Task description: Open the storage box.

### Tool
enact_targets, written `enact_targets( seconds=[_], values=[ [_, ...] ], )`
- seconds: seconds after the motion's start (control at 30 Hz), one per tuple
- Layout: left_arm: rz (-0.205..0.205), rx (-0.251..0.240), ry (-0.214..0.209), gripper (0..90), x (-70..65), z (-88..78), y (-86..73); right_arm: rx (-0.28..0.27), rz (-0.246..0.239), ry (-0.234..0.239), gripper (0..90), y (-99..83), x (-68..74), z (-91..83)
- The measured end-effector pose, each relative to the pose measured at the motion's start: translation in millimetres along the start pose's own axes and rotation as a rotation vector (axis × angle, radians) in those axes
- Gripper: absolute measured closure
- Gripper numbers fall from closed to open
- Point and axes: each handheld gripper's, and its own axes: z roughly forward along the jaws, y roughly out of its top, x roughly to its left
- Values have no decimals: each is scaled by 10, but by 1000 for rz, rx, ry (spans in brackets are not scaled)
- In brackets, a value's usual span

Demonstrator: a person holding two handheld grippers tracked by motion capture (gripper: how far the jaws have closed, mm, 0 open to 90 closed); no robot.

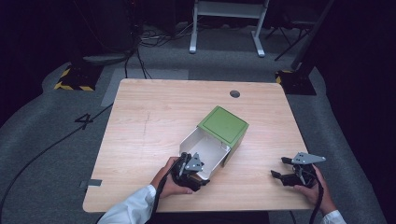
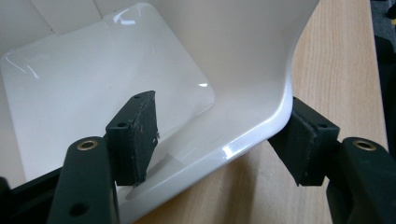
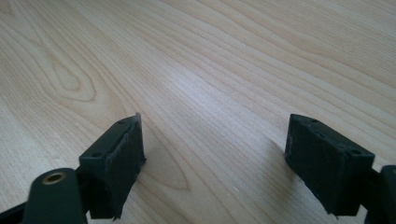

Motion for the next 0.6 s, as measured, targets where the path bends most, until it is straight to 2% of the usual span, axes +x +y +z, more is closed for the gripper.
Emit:
enact_targets(
  seconds=[0.6],
  values=[
    [-1,7,-18,376,-110,-76,-86,0,2,2,196,0,-2,1]
  ],
)
